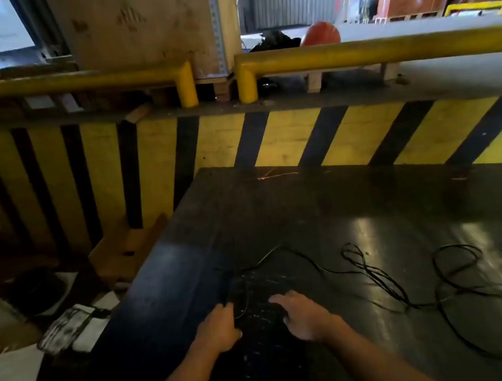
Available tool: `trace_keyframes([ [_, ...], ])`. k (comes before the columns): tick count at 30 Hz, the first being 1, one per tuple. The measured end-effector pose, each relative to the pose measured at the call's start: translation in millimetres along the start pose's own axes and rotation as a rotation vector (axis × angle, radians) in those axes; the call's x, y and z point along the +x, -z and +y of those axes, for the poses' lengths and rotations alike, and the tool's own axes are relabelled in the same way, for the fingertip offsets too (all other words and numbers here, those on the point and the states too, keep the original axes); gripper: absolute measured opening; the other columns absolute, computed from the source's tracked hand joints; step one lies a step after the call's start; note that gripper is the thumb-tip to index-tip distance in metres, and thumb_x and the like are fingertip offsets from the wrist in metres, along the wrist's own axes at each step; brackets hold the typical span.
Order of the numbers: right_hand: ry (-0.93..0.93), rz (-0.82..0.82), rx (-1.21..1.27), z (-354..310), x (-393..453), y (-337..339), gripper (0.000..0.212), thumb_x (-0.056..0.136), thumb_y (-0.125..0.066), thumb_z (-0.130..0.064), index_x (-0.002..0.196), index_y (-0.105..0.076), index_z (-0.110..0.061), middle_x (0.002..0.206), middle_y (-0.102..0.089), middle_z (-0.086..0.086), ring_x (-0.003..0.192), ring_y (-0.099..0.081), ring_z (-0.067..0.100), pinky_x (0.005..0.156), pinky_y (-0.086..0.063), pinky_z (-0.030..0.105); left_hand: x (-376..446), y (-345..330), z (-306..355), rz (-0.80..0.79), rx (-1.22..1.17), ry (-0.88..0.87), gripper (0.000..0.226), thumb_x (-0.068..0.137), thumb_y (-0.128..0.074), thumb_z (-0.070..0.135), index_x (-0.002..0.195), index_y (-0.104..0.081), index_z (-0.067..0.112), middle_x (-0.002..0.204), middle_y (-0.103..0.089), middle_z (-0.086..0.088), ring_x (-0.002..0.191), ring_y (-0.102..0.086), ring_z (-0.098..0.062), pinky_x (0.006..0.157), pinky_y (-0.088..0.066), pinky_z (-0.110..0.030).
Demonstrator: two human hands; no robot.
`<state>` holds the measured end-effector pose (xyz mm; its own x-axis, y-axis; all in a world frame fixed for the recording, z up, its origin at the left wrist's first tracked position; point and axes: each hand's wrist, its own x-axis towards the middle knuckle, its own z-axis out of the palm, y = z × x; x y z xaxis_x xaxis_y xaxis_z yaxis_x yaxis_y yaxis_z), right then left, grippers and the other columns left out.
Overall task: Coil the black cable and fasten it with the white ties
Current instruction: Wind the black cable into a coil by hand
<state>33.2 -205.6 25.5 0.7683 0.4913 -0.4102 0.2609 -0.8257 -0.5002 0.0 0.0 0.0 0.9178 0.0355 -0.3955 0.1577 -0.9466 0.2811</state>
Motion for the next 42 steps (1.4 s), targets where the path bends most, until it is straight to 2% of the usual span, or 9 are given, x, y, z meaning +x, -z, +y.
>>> trace_keyframes([
  [8, -0.015, -0.028, -0.084, -39, 65, -37, 0.074, 0.087, -0.044, -0.001, 0.150, -0.013, -0.026, 0.158, -0.014, 0.006, 0.140, -0.023, 0.035, 0.111, -0.032, 0.049, 5, -18, -10, 0.136, 0.066, 0.006, 0.038, 0.092, -0.057, 0.023, 0.128, -0.050, 0.014, 0.125, -0.051, -0.009, 0.109, -0.052, -0.023, 0.088, -0.049, -0.036],
  [13, -0.038, 0.010, -0.086, -27, 66, -43, 0.064, 0.089, -0.044, 0.000, 0.148, -0.025, -0.015, 0.155, -0.028, 0.005, 0.140, -0.027, 0.027, 0.114, -0.031, 0.042, 2, -23, 0, 0.165, 0.019, -0.018, 0.021, 0.093, -0.052, 0.020, 0.112, -0.057, 0.011, 0.113, -0.062, -0.011, 0.098, -0.059, -0.025, 0.078, -0.050, -0.038],
  [17, -0.039, 0.085, 0.100, -19, 51, -30, 0.056, 0.088, -0.041, 0.005, 0.138, -0.045, -0.020, 0.139, -0.052, 0.007, 0.123, -0.052, 0.026, 0.101, -0.046, 0.037, 5, -23, 8, -0.032, -0.039, -0.055, 0.013, 0.093, -0.052, 0.031, 0.092, -0.058, 0.019, 0.094, -0.063, -0.004, 0.084, -0.061, -0.022, 0.068, -0.046, -0.035],
  [20, 0.037, 0.164, 0.103, -17, 37, -7, 0.046, 0.089, -0.043, 0.003, 0.125, -0.060, -0.020, 0.119, -0.066, 0.008, 0.104, -0.062, 0.025, 0.086, -0.054, 0.036, 3, -6, 21, -0.215, -0.182, -0.097, 0.020, 0.095, -0.049, 0.033, 0.077, -0.052, 0.027, 0.079, -0.059, 0.002, 0.076, -0.060, -0.016, 0.077, -0.049, -0.037],
  [27, 0.190, 0.397, 0.021, -22, -21, 67, 0.016, 0.089, -0.055, -0.014, 0.093, -0.068, -0.022, 0.087, -0.069, -0.003, 0.082, -0.063, 0.012, 0.074, -0.053, 0.033, -45, 96, 60, -0.384, -0.559, -0.298, 0.045, 0.099, -0.034, 0.046, 0.082, -0.064, 0.017, 0.071, -0.072, 0.000, 0.068, -0.068, -0.011, 0.076, -0.052, -0.031],
  [32, 0.162, 0.579, 0.047, -35, -52, 85, 0.024, 0.095, -0.051, -0.025, 0.081, -0.059, -0.007, 0.078, -0.059, 0.008, 0.074, -0.056, 0.022, 0.066, -0.040, 0.035, -88, 165, 82, -0.139, -1.208, -0.512, 0.049, 0.094, -0.036, 0.050, 0.100, -0.068, 0.013, 0.094, -0.075, -0.012, 0.084, -0.071, -0.024, 0.067, -0.055, -0.031],
  [38, 0.212, 0.597, 0.049, -52, -100, 99, 0.026, 0.098, -0.044, -0.028, 0.076, -0.054, -0.016, 0.076, -0.050, -0.001, 0.072, -0.050, 0.013, 0.066, -0.038, 0.028, -97, 219, 111, 0.199, -1.998, -0.740, 0.042, 0.100, -0.034, 0.037, 0.140, -0.041, 0.029, 0.147, -0.042, -0.002, 0.137, -0.035, -0.025, 0.099, -0.040, -0.052],
  [40, 0.203, 0.460, 0.071, -54, -121, 107, 0.026, 0.098, -0.043, -0.027, 0.077, -0.054, -0.019, 0.072, -0.055, -0.005, 0.065, -0.056, 0.006, 0.064, -0.044, 0.022, -98, 235, 113, 0.391, -2.024, -0.702, 0.044, 0.099, -0.036, 0.039, 0.143, -0.032, 0.038, 0.156, -0.026, 0.001, 0.143, -0.022, -0.026, 0.107, -0.023, -0.062],
  [42, 0.196, 0.404, 0.055, -51, -143, 121, 0.026, 0.098, -0.043, -0.027, 0.073, -0.051, -0.028, 0.068, -0.056, -0.009, 0.061, -0.058, 0.003, 0.060, -0.046, 0.019, -98, 243, 111, 0.536, -1.797, -0.621, 0.045, 0.098, -0.036, 0.048, 0.142, -0.031, 0.045, 0.158, -0.021, 0.005, 0.144, -0.018, -0.025, 0.108, -0.014, -0.066],
])
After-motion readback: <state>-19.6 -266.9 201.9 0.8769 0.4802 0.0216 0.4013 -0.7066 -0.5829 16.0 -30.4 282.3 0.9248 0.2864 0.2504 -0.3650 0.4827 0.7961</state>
